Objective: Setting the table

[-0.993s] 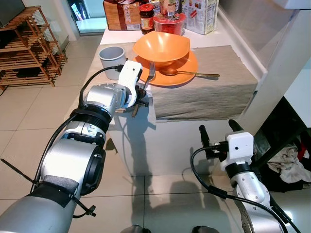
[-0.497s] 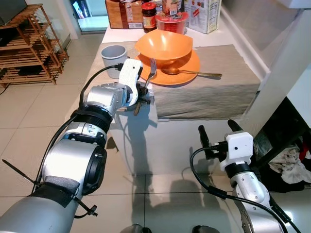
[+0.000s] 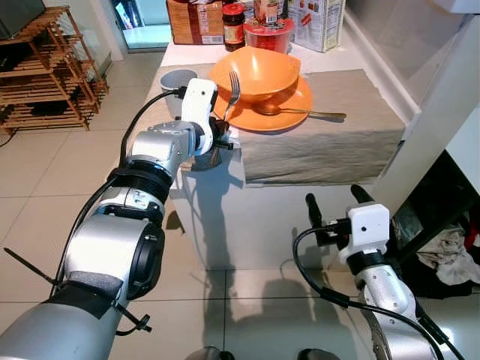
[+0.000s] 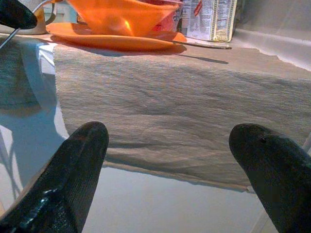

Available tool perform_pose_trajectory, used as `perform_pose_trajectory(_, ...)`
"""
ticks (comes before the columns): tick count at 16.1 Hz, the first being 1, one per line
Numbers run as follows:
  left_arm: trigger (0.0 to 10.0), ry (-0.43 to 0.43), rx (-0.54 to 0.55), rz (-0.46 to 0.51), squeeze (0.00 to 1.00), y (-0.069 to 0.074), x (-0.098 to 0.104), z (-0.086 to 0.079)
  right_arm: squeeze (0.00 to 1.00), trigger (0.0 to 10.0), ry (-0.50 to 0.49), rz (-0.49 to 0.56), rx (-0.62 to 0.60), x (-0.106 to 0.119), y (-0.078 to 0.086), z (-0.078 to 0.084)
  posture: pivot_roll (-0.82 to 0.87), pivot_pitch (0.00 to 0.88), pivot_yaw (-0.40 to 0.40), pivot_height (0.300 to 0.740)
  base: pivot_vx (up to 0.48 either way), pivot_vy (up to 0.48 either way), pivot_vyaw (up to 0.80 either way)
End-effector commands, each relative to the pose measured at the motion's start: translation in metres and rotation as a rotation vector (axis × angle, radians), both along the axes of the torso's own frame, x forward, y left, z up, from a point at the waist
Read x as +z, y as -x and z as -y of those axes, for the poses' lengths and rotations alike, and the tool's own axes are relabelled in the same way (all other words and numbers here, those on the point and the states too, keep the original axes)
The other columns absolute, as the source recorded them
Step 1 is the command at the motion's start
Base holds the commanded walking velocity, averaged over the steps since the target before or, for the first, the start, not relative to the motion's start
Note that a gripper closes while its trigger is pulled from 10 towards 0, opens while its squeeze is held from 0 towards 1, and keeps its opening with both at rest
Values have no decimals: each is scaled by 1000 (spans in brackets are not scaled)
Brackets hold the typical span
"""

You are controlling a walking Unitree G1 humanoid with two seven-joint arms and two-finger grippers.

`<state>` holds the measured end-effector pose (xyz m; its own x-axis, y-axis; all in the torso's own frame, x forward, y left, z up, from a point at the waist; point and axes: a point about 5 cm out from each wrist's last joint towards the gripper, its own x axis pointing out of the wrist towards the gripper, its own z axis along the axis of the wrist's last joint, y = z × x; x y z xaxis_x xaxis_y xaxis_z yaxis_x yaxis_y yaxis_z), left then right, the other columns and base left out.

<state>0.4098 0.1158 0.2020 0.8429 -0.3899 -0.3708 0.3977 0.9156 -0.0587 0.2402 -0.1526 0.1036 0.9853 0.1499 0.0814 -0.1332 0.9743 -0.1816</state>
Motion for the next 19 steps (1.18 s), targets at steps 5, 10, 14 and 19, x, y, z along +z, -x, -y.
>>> perform_pose_trajectory(5, 0, 86, 8, 266, 0, -1, 52, -1, 0, 10000, 0, -1, 4, -1, -4, -2, -86, 21, 95, 731, 0, 0, 0)
perform_pose_trajectory(10, 0, 154, 7, 525, 0, 27, 89, 0, 0, 10000, 3, 2, 24, -1, -13, -4, -59, 0, 79, 731, 0, 0, 0)
perform_pose_trajectory(14, 0, -318, 383, 729, 0, 46, 91, -56, 0, 10000, -4, 10, 42, -1, -20, -8, -30, 0, 65, 731, 0, 0, 0)
perform_pose_trajectory(19, 0, -382, 532, 605, 0, 67, 55, -80, 0, 10000, -4, 19, 74, 1, -29, -11, -10, 0, 38, 731, 0, 0, 0)
